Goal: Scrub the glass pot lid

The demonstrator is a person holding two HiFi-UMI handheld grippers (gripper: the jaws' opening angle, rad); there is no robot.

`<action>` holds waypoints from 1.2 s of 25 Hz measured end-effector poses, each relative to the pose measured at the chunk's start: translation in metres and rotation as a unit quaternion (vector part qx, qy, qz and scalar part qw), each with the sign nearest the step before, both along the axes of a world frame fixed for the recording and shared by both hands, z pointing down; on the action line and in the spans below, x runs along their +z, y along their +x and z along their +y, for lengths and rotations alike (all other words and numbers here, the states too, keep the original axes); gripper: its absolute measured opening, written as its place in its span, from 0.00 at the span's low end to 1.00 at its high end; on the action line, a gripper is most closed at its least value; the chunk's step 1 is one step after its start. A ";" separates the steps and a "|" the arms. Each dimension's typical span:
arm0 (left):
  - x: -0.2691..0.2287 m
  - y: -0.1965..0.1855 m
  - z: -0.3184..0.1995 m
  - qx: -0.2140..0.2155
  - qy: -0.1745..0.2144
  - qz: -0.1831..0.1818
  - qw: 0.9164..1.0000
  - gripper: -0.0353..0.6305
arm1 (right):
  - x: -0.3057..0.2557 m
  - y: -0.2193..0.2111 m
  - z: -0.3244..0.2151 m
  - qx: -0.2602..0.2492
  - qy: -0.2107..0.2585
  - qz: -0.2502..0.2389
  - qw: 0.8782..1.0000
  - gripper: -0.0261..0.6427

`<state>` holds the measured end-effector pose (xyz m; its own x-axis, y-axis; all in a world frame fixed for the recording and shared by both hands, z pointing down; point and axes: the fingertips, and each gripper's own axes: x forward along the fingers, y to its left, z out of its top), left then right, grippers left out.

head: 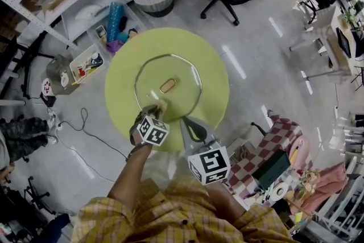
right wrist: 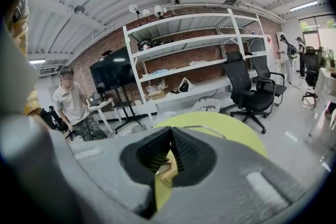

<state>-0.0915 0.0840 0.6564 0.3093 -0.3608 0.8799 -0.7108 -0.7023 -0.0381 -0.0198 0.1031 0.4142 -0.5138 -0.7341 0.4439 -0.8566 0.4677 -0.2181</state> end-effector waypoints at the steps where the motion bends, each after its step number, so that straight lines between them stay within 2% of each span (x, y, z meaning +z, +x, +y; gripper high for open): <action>1: 0.000 -0.001 0.001 0.002 0.000 -0.001 1.000 0.10 | -0.001 -0.001 0.000 -0.001 0.000 0.001 1.000 0.04; 19: 0.000 -0.004 0.021 -0.031 -0.011 0.019 0.999 0.10 | -0.009 -0.007 0.012 -0.013 -0.013 0.029 0.999 0.04; 23: 0.000 -0.003 0.026 -0.058 -0.022 0.044 0.997 0.10 | -0.008 -0.005 0.013 -0.010 -0.012 0.030 0.999 0.03; 27: -0.004 -0.005 0.026 -0.097 -0.036 0.078 0.992 0.10 | -0.007 -0.005 0.015 -0.010 -0.015 0.034 0.999 0.04; 30: -0.006 -0.003 0.025 -0.105 -0.032 0.080 0.991 0.10 | -0.007 -0.001 0.015 -0.007 -0.018 0.035 0.999 0.03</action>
<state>-0.0946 0.1095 0.6500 0.3709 -0.3770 0.8487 -0.8350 -0.5354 0.1271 -0.0212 0.1184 0.4067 -0.4909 -0.7102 0.5045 -0.8637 0.4727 -0.1749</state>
